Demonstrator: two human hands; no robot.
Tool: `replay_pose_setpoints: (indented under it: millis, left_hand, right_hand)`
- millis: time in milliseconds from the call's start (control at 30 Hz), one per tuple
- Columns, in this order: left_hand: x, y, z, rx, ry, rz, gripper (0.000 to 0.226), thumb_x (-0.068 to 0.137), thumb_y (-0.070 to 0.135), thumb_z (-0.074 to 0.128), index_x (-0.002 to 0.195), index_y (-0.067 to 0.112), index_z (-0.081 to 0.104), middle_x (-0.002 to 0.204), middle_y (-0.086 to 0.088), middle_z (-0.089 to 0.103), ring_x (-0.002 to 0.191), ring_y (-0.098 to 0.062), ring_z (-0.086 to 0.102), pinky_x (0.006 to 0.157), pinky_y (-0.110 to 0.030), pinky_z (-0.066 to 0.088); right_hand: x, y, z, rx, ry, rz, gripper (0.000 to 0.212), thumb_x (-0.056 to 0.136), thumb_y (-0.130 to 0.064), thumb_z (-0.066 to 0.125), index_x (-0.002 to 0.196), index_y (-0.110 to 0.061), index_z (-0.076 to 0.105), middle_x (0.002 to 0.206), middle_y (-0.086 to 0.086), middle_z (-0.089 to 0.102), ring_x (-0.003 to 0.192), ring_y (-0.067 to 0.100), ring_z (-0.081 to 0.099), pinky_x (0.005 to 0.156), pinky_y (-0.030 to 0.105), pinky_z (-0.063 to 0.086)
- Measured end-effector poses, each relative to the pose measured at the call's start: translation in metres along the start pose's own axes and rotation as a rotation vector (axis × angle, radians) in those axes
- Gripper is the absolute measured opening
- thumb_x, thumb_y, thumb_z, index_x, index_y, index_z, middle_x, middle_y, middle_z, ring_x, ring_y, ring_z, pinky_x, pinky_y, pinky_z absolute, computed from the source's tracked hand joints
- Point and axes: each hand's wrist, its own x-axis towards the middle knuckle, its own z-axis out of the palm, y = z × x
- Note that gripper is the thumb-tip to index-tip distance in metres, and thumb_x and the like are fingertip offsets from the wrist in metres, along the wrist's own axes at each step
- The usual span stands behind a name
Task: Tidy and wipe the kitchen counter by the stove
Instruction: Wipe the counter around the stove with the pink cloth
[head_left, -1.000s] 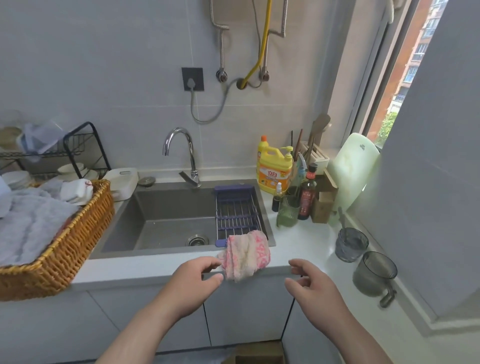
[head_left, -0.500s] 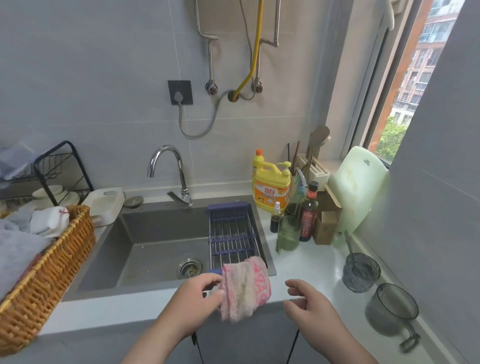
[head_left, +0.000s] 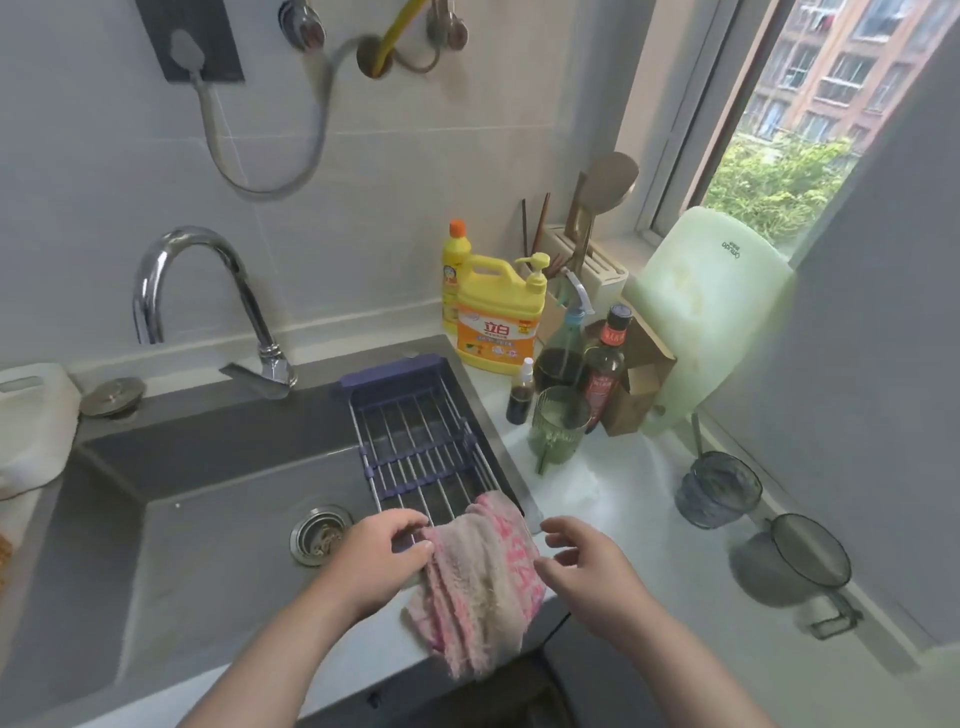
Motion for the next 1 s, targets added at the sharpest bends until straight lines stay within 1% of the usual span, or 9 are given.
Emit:
replay_pose_setpoints:
  millis: [100,167,233,400,700,800,867,933,1000]
  left_hand:
    - [0.029,-0.016,0.006,0.082,-0.045,-0.018,0.022,0.085,0.03,0.068,0.105,0.039,0.062,0.103,0.016,0.063,0.105,-0.014,0.061,0.094,-0.031,0.048]
    - [0.048,-0.026,0.014,0.114,-0.09,-0.032,0.041,0.087,0.032,0.064,0.128,0.026,0.061,0.12,0.009,0.062,0.113,-0.013,0.058,0.097,-0.027,0.044]
    - [0.062,-0.034,0.021,0.129,-0.132,-0.035,0.045,0.088,0.032,0.061,0.132,0.022,0.058,0.128,0.008,0.061,0.117,-0.013,0.056,0.097,-0.027,0.043]
    - [0.081,-0.047,0.033,0.164,-0.216,-0.008,0.011,0.085,0.026,0.06,0.092,0.018,0.063,0.091,0.005,0.066,0.089,-0.018,0.061,0.078,-0.035,0.047]
    - [0.092,-0.047,0.041,0.347,-0.253,0.038,0.007,0.077,0.027,0.059,0.079,0.02,0.06,0.08,0.009,0.061,0.081,-0.015,0.057,0.066,-0.032,0.046]
    - [0.094,-0.044,0.041,0.368,-0.183,0.047,0.007,0.081,0.025,0.061,0.08,0.021,0.066,0.084,0.01,0.06,0.089,-0.018,0.056,0.072,-0.031,0.045]
    - [0.094,-0.045,0.04,0.335,-0.158,0.036,0.009,0.084,0.025,0.062,0.077,0.023,0.067,0.085,0.012,0.059,0.089,-0.017,0.055,0.072,-0.03,0.044]
    - [0.093,-0.047,0.039,0.223,-0.156,0.027,0.013,0.084,0.021,0.063,0.072,0.025,0.067,0.086,0.01,0.06,0.085,-0.015,0.056,0.07,-0.029,0.043]
    - [0.09,-0.046,0.037,0.042,-0.148,0.037,0.022,0.082,0.011,0.063,0.069,0.029,0.067,0.085,0.006,0.064,0.082,-0.012,0.06,0.067,-0.026,0.042]
  right_hand:
    - [0.014,-0.001,0.016,-0.004,0.024,0.078,0.042,0.089,-0.028,0.064,0.13,-0.024,0.055,0.115,-0.013,0.055,0.109,0.006,0.054,0.095,0.025,0.046]
    - [0.023,0.002,0.028,0.017,0.039,0.138,0.043,0.088,-0.028,0.064,0.13,-0.022,0.056,0.116,-0.013,0.054,0.113,0.008,0.052,0.1,0.03,0.046]
    - [0.029,0.006,0.037,0.043,0.043,0.193,0.04,0.086,-0.028,0.065,0.126,-0.023,0.059,0.118,-0.012,0.059,0.115,0.009,0.055,0.098,0.032,0.049]
    - [0.038,0.014,0.056,0.04,0.079,0.284,0.044,0.083,-0.032,0.063,0.126,-0.026,0.06,0.118,-0.011,0.063,0.111,0.009,0.059,0.095,0.034,0.053]
    - [0.045,0.015,0.074,0.134,0.171,0.405,0.018,0.079,-0.028,0.062,0.095,-0.022,0.069,0.081,-0.007,0.071,0.075,0.013,0.066,0.077,0.039,0.059]
    - [0.047,0.014,0.076,0.236,0.182,0.469,0.044,0.082,-0.021,0.064,0.124,-0.009,0.062,0.077,0.006,0.072,0.063,0.014,0.06,0.061,0.027,0.053]
    - [0.048,0.014,0.078,0.259,0.156,0.486,0.034,0.078,-0.021,0.064,0.107,-0.003,0.069,0.066,0.008,0.064,0.058,0.016,0.053,0.055,0.027,0.045]
    - [0.047,0.012,0.078,0.24,0.129,0.495,0.015,0.074,-0.021,0.063,0.068,-0.007,0.065,0.061,0.004,0.05,0.058,0.015,0.046,0.054,0.027,0.037]
    - [0.046,0.011,0.077,0.263,0.111,0.474,0.022,0.075,-0.022,0.066,0.064,-0.003,0.063,0.063,0.002,0.051,0.06,0.014,0.048,0.055,0.027,0.039]
